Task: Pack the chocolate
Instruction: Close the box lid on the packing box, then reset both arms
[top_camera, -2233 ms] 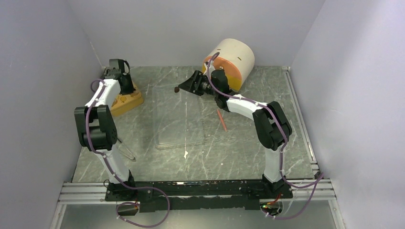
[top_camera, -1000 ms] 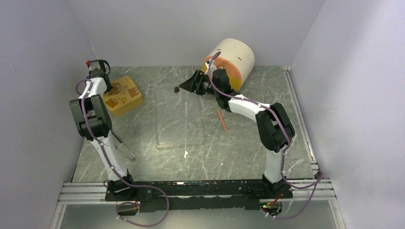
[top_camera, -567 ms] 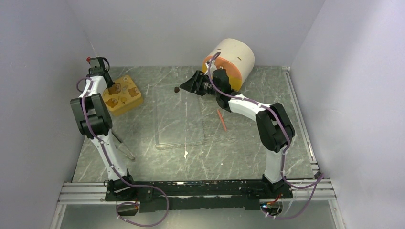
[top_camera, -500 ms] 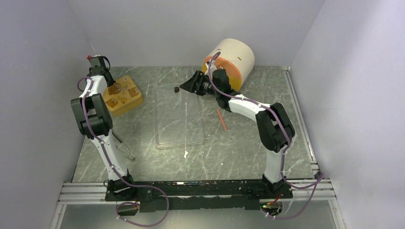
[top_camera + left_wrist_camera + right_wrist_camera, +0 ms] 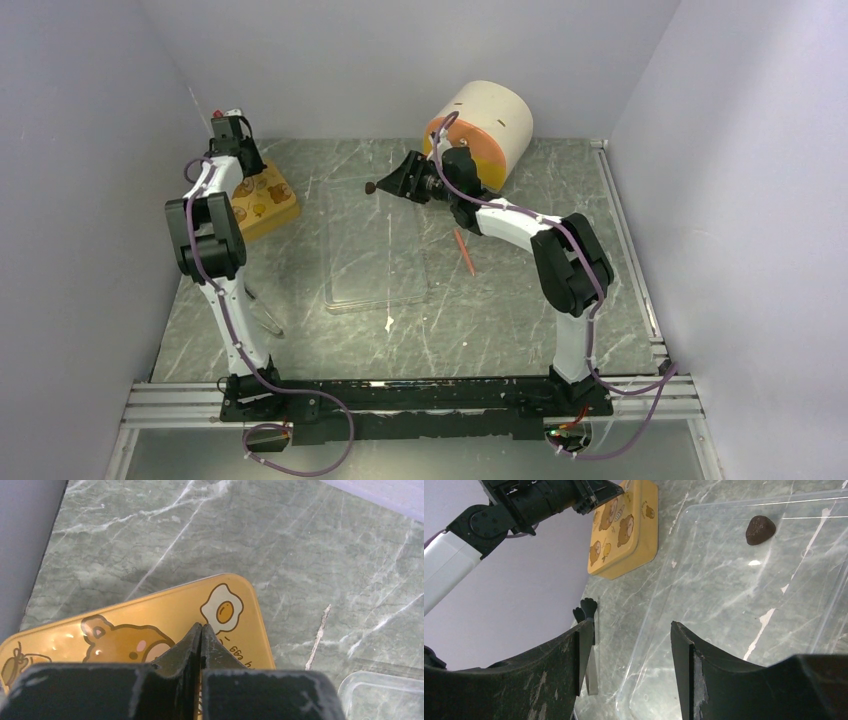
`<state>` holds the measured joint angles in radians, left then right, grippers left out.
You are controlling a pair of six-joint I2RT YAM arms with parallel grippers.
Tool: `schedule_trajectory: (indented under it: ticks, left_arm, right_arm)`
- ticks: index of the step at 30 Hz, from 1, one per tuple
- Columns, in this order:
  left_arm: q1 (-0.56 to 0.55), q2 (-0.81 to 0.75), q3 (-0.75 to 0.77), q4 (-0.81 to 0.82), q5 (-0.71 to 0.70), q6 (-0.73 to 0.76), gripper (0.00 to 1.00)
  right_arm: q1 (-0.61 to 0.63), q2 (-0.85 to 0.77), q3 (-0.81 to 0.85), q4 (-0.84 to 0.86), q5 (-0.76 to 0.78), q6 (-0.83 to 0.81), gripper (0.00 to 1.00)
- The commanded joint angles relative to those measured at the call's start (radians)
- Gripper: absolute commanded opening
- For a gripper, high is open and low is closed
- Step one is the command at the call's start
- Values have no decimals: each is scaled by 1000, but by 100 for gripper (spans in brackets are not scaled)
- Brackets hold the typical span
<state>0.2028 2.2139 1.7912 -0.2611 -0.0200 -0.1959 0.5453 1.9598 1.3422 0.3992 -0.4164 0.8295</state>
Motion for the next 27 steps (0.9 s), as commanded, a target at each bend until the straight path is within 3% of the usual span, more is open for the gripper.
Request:
schedule_trajectory:
  ticks: [1,8,15,17,19,21,27]
  left_arm:
    - [11,24,49,-89,22,33,6]
    - [12,-79,112,-187,18,27,11]
    - [-26,-316,-70,-187,204,-37,44]
    - [-64,-393,-144,-171,236,-44,47]
    - [-119,-455,-209,-158,297,-59,49]
    - [-205,-524,-279,-136,337,-72,53]
    - [-444,-760,-489,-34,294,-83,56]
  right_arm:
    - [7,-20,46,11,25,-22,63]
    - [25,-110,4,-39,51,-55,63]
    - [27,-299,-120,-168,176,-145,69]
    - [26,-352,-131,-239,231,-184,76]
    - [26,-404,-128,-314,275,-224,92]
    - [26,-462,-137,-376,324,-260,99]
    - [26,-655,-224,-536,489,-303,100]
